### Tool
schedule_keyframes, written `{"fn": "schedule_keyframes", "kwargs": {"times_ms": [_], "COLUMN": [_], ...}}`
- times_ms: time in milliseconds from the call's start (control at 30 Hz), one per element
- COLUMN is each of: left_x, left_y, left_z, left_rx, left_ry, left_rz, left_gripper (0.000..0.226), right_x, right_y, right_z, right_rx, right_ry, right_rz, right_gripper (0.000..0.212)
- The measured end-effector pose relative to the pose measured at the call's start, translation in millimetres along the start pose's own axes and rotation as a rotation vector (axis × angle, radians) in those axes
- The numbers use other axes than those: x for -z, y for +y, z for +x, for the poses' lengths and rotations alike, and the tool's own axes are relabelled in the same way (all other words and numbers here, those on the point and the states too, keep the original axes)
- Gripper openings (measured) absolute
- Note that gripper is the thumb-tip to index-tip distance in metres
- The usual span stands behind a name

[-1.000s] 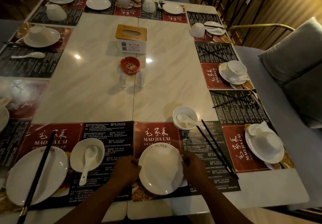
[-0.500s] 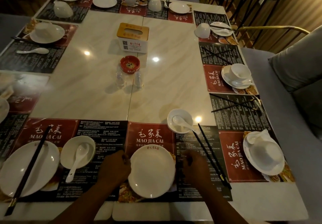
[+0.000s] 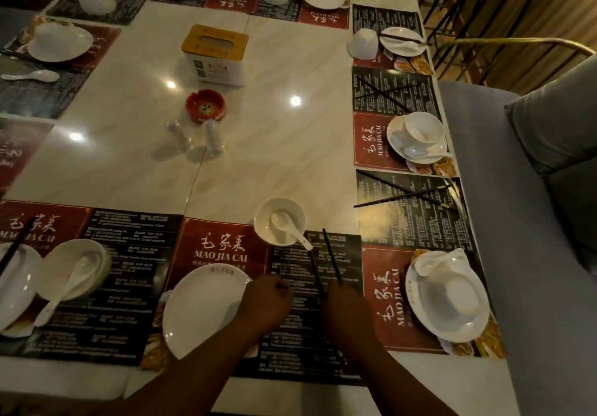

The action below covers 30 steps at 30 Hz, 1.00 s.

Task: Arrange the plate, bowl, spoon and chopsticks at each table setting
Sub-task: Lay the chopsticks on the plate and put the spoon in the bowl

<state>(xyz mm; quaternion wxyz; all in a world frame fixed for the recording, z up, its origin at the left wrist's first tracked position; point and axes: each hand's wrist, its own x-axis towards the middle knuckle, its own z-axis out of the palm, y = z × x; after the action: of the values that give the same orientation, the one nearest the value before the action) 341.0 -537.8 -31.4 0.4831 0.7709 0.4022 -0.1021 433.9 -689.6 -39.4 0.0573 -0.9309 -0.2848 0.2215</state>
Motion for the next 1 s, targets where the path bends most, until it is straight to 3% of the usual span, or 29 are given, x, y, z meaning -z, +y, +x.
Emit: {"fn": "schedule_keyframes", "kwargs": {"times_ms": [100,333,500,567,633,800,933,1000], "left_x": [-20.4,-39.1,-12.3,4.7,23.0,72.0,104.0,113.2], "left_y": [11.5,13.1,-5.0,-15.8,-28.9,-64.9,-88.8,-94.4], "left_z": [9.5,8.5,-4.4,-10.2,-15.6,-13.6,2.4,10.6], "left_rx": [0.064,0.168,0.158,0.167,0.163,0.133,0.143,0.107], "left_ry": [-0.066,-0.066,-0.041,-0.019,-0.011,0.071,0.044,0.022], "left_rz": [-0.127,-0.235,-0.209,-0.187,-0.207,-0.152,-0.176,-0.145], "left_gripper": [0.011,0.015,0.008,0.006,0.006,0.007,0.009,0.009], "right_x": [-3.3,-6.3,4.0,6.3,4.1,-5.4,-5.7,-8.7], "right_y": [-1.0,10.5,29.9,37.2,38.7,20.9,-2.5,-14.7], "right_z": [-8.3,-28.2,-13.3,-2.2,6.8,8.8,-9.8,-25.0], "right_rx": [-0.022,0.068,-0.041,-0.07,-0.107,-0.162,-0.26,-0.308], "right_ry": [-0.055,-0.163,0.015,0.079,0.079,0.062,0.073,0.033], "right_rz": [0.232,0.403,0.362,0.314,0.295,0.224,0.213,0.254], "right_gripper": [0.012,0.013,0.001,0.009,0.019,0.01,0.004,0.013]}}
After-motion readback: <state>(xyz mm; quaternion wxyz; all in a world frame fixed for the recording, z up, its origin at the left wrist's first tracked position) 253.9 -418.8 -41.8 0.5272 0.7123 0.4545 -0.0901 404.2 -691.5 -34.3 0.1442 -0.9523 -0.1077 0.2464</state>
